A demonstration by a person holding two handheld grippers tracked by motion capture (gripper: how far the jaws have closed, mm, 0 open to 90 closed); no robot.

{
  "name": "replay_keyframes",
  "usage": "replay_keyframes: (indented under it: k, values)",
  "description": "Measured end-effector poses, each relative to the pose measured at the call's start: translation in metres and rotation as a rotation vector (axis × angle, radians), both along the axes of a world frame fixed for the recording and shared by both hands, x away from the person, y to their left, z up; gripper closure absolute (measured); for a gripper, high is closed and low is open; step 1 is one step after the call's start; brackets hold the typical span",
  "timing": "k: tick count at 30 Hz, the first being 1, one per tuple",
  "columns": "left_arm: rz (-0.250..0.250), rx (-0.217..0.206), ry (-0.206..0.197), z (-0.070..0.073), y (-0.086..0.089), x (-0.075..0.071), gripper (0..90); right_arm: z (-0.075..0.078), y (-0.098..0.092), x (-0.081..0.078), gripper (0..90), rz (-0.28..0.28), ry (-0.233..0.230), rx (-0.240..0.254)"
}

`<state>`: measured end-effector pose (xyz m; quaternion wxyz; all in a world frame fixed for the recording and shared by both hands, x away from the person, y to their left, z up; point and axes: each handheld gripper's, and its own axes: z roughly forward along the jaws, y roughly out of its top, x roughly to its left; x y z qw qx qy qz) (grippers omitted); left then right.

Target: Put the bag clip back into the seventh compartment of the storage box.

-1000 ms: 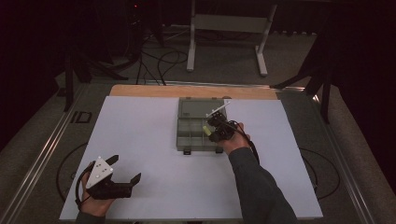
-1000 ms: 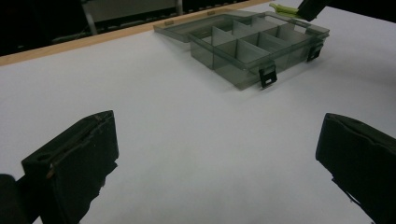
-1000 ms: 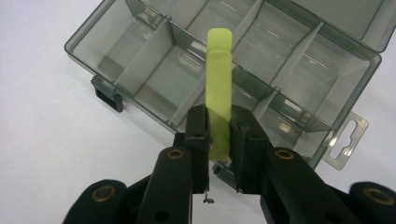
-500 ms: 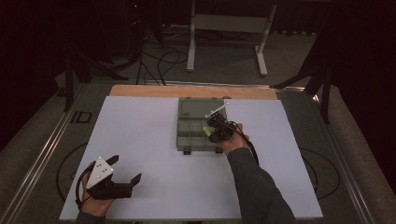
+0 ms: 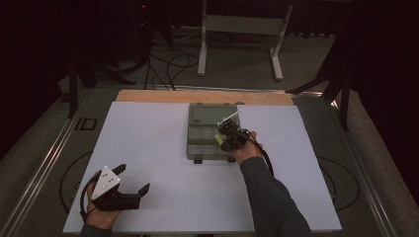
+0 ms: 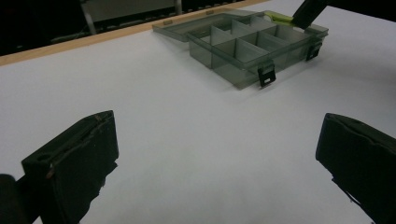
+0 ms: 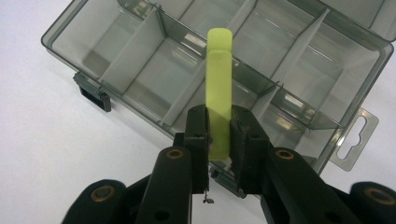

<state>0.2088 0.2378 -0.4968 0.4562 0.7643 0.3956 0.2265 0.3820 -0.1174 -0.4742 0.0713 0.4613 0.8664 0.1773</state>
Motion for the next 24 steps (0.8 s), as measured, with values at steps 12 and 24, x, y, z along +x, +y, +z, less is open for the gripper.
replay_keyframes:
  k: [12,24]
  values:
    - [-0.002,0.0,0.001,0.0,-0.001,0.0,0.0,0.0,-0.007,-0.004,12.9,-0.042,-0.065,-0.006]
    - [-0.004,0.002,0.001,-0.001,-0.002,0.0,0.0,0.004,-0.015,-0.017,9.6,0.004,-0.133,0.059]
